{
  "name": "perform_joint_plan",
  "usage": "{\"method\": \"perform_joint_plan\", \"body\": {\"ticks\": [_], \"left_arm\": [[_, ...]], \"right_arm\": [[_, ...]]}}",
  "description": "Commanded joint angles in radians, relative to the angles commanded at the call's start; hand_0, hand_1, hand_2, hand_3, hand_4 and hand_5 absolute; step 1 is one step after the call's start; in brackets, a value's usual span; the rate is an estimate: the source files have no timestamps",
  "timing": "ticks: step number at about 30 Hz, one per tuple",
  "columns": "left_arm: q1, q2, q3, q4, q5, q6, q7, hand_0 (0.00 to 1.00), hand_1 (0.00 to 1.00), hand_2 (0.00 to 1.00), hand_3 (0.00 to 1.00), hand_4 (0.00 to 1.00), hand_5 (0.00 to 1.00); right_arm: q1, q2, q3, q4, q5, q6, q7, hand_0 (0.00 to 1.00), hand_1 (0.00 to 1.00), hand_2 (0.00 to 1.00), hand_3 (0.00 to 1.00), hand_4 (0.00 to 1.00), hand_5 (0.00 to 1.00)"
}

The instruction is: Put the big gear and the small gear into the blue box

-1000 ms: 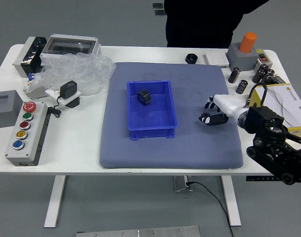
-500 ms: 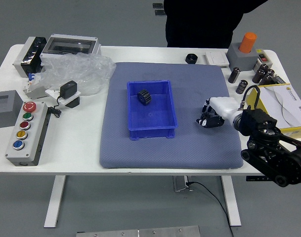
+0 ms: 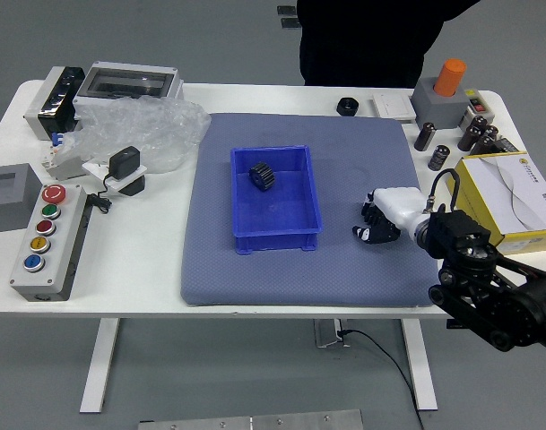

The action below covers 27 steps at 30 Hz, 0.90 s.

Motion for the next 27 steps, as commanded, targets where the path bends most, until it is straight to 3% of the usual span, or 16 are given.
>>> {"method": "perform_joint_plan", "body": {"ticks": [5, 6, 27], "left_arm": [[-0.002, 0.000, -0.003, 0.000, 0.002, 0.000, -0.001, 0.838, 0.802, 0.807, 0.843, 0.665, 0.249], [-0.002, 0.000, -0.003, 0.000, 0.002, 0.000, -0.001, 0.838, 0.802, 0.808, 0.843, 0.665, 0.249], [-0.003, -0.001, 0.001, 0.000, 0.000, 0.000, 0.000, 0.838, 0.803, 0.807, 0.843, 0.661, 0.242]], "right_arm": [[-0.001, -0.001, -0.001, -0.001, -0.011, -0.017, 0.003, 0.527, 0.435, 0.553, 0.641, 0.579, 0.428], [-0.001, -0.001, -0.001, -0.001, -0.013, -0.019, 0.003, 0.616, 0.426, 0.529, 0.644, 0.500, 0.315], [0.005, -0.007, -0.002, 0.003, -0.055, -0.069, 0.010, 0.614, 0.400, 0.482, 0.626, 0.459, 0.243]]}}
